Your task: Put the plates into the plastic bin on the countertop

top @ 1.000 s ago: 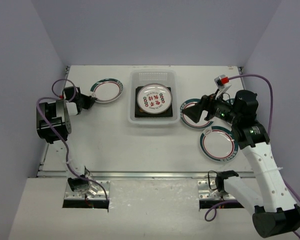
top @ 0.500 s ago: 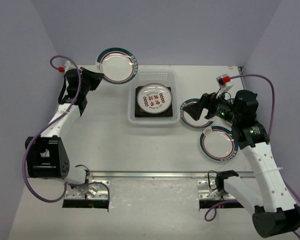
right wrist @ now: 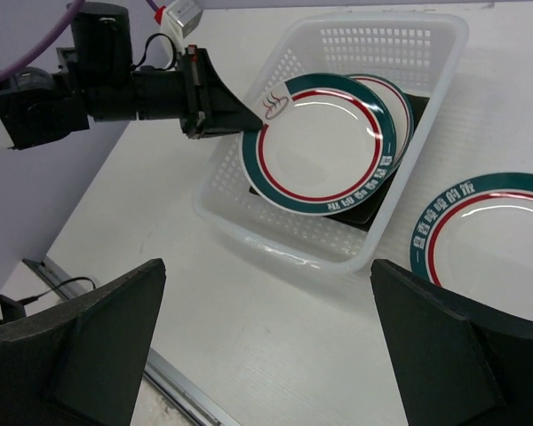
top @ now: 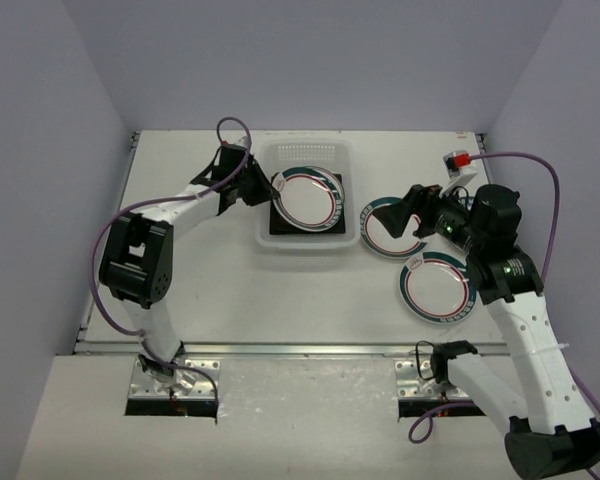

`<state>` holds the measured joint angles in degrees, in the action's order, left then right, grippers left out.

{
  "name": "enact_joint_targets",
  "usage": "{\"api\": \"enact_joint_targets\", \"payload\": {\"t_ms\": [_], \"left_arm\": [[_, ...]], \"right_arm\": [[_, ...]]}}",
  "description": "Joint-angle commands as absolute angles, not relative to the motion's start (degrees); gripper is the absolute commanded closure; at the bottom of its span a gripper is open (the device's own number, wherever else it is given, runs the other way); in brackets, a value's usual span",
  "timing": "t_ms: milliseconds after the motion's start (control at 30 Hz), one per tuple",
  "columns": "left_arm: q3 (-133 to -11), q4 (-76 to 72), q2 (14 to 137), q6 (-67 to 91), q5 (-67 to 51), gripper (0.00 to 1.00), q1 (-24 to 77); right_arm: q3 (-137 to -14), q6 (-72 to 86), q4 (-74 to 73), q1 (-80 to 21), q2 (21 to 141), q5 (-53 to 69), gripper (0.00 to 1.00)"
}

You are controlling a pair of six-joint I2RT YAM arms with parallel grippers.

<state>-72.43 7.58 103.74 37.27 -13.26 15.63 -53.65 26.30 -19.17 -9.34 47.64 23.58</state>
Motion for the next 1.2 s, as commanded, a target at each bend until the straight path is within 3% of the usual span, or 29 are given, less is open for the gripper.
{"api": "enact_joint_targets", "payload": {"t_ms": [0,133,200,367,433,467,567,733,867,967,1067,1167], "left_arm": [[-78.1,7.6,106.5,35.3,-15.9,1.00,15.7],[-79.1,8.3,109.3,35.0,-15.5,0.97,15.9],[-80.6,9.2,110.2,35.0,-14.9,0.80,15.9],[-85.2,12.6,111.9,34.3,-12.5,0.66,15.9],[-88.7,15.9,114.0,33.8,-12.0,0.55,15.8],[-90.6,16.3,114.1,33.8,-11.7,0.42,15.9],[-92.4,16.3,113.1,33.5,-10.4,0.31,16.0],[-104.9,24.2,115.8,31.8,-6.8,0.21,15.9],[-107.1,27.0,115.4,31.3,-7.2,0.17,15.7],[-104.6,28.0,110.7,30.5,-5.7,0.00,15.9],[-96.1,28.8,97.7,30.1,0.9,0.00,16.5],[-82.0,28.7,82.1,30.4,8.2,0.00,16.9]], "right_arm": [[-53.2,26.8,-18.3,-9.1,47.0,23.8,0.01],[-53.3,26.4,-18.4,-9.1,46.9,24.4,0.01],[-53.4,26.2,-18.4,-9.1,47.0,24.9,0.01],[-53.2,25.9,-18.2,-9.1,47.7,25.4,0.01],[-53.1,25.9,-18.2,-9.1,48.0,25.6,0.01],[-52.9,26.0,-18.0,-9.1,48.3,25.6,0.01],[-52.2,26.3,-17.6,-9.1,49.6,25.0,0.01],[-53.0,27.1,-21.0,-9.1,54.0,22.4,0.01],[-54.1,28.6,-24.3,-9.1,56.0,13.7,0.01],[-55.4,31.3,-29.2,-9.1,57.6,4.2,0.01],[-53.8,33.3,-33.8,-8.6,58.9,-9.4,0.01],[-46.2,38.9,-37.0,-2.1,57.2,-11.3,0.01]]}}
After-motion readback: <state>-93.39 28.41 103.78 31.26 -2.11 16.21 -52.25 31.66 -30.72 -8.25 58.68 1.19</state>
